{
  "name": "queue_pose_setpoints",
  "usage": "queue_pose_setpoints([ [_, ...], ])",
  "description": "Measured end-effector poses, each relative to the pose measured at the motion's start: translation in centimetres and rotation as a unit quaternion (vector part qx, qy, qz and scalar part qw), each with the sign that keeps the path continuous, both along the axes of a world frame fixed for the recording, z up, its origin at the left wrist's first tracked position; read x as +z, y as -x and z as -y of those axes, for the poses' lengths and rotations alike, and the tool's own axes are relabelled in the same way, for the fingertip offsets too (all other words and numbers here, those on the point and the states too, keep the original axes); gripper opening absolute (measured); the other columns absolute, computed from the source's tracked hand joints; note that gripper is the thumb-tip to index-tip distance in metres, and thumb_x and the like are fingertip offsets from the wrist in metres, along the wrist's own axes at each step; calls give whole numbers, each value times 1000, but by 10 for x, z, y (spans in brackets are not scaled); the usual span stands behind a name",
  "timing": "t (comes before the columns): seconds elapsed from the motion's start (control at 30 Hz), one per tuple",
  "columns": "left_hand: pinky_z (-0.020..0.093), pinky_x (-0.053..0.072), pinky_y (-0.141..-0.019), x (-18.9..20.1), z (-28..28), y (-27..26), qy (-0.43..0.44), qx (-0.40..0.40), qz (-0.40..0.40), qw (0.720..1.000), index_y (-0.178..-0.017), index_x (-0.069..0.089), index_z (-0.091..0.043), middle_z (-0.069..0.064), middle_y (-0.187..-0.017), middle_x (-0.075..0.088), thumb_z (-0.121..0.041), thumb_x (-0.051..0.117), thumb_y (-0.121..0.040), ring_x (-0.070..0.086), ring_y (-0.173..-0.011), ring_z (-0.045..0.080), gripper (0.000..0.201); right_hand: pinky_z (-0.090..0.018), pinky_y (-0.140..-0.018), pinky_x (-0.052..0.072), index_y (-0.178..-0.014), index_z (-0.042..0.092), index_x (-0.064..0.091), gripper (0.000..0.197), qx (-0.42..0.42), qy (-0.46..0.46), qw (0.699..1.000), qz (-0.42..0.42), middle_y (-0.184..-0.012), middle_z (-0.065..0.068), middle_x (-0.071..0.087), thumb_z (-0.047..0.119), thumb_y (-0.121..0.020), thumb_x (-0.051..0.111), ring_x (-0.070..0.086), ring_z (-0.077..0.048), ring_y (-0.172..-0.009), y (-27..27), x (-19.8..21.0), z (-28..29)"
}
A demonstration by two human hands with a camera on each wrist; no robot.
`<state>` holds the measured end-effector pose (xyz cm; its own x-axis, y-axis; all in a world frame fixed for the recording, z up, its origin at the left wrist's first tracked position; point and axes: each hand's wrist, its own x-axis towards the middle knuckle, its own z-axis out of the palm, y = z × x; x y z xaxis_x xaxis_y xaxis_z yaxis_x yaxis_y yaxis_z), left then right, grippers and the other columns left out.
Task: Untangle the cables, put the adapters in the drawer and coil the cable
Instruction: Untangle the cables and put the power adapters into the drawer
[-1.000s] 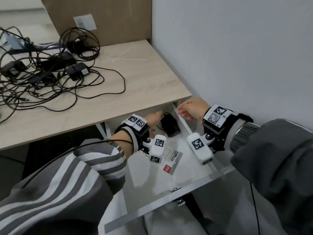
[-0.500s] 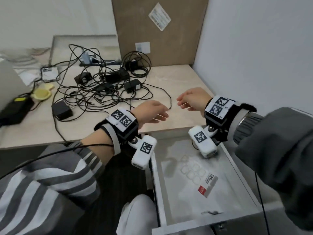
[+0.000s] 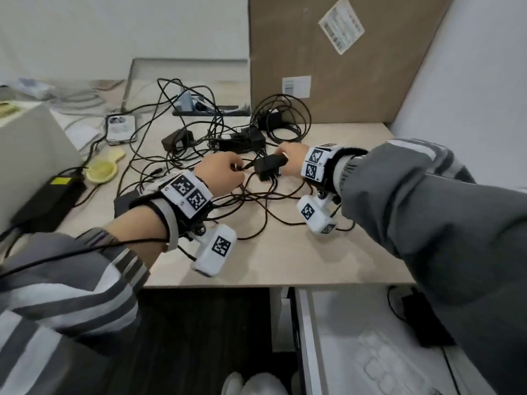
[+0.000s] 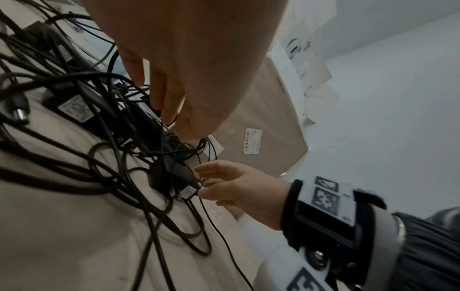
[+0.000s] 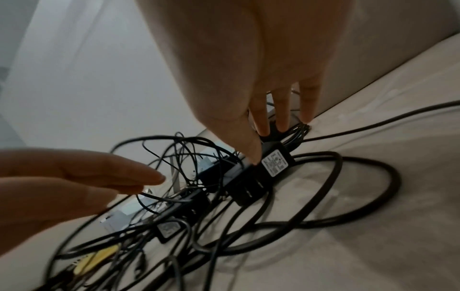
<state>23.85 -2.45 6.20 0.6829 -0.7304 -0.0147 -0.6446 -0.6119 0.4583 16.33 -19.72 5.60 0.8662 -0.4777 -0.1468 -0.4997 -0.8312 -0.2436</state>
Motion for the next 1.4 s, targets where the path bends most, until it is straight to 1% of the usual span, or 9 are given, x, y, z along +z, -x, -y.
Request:
queue_pose_setpoints([
  [0.3,32,35,-103,-6,-7,-46,-3,78,-34,996,-142,39,-14,13,-145,38,-20,57,-89,41,-131,28,56,-38,-82,51,-115,14,51,64,2,88,992,-94,-107,-7,56,49,-68,78,58,-29,-97,-29,-4,15],
  [0.47,21,39,-79,4,4,-41,41,91,-85,991,-141,41,-11,11,-133,53,-21,56,-91,55,-108,24,53,-43,-81,56,-100,13,61,58,-111,-32,993,25,-91,-5,67,56,-64,75,65,-24,-85,7,34,39],
  [0.63,34,51,-89,24,15,-16,29,54,-135,989,-107,67,-10,8,-107,69,-24,57,-91,63,-98,23,24,-34,-73,56,-91,12,58,25,-241,-291,884,273,-90,-9,69,29,-79,72,67,-19,-77,59,86,51],
  [0.73,25,46,-66,44,27,21,77,7,-223,972,-90,66,-8,5,-88,70,-29,51,-96,64,-78,17,27,-32,-66,52,-101,11,61,29,-255,-352,827,357,-86,-7,68,29,-81,70,66,-19,-71,89,111,42],
  [0.93,31,41,-84,83,53,115,165,-135,-298,930,-109,56,-20,-1,-108,62,-44,46,-97,58,-94,14,29,-32,-67,56,-106,8,60,34,-244,-396,781,416,-81,-5,68,31,-82,68,68,-20,-70,140,126,8],
  [1.03,27,41,-70,84,57,150,187,-155,-317,917,-95,57,-18,0,-79,61,-28,45,-99,58,-72,13,16,-35,-66,59,-110,7,60,37,-264,-426,741,447,-92,-10,69,33,-84,66,70,-22,-70,166,125,-3],
  [1.13,23,31,-50,92,56,164,250,-146,-243,926,-88,62,-11,0,-62,42,-23,41,-101,36,-49,12,28,-32,-62,58,-112,11,59,43,-291,-407,770,395,-92,-9,69,47,-88,58,70,-19,-69,195,115,-6],
  [1.27,19,26,-40,101,55,171,222,-180,-147,947,-77,62,-13,-2,-61,41,-25,42,-100,32,-44,11,33,-37,-88,50,-120,25,55,47,-233,-375,858,263,-113,3,52,60,-91,44,54,-19,-101,229,97,-15],
  [1.4,19,23,-39,104,54,172,210,-184,-212,936,-74,55,-15,-6,-58,37,-27,40,-101,27,-42,8,33,-19,-78,42,-128,14,50,53,-96,-324,870,358,-116,1,58,45,-87,62,53,-7,-98,251,75,-19],
])
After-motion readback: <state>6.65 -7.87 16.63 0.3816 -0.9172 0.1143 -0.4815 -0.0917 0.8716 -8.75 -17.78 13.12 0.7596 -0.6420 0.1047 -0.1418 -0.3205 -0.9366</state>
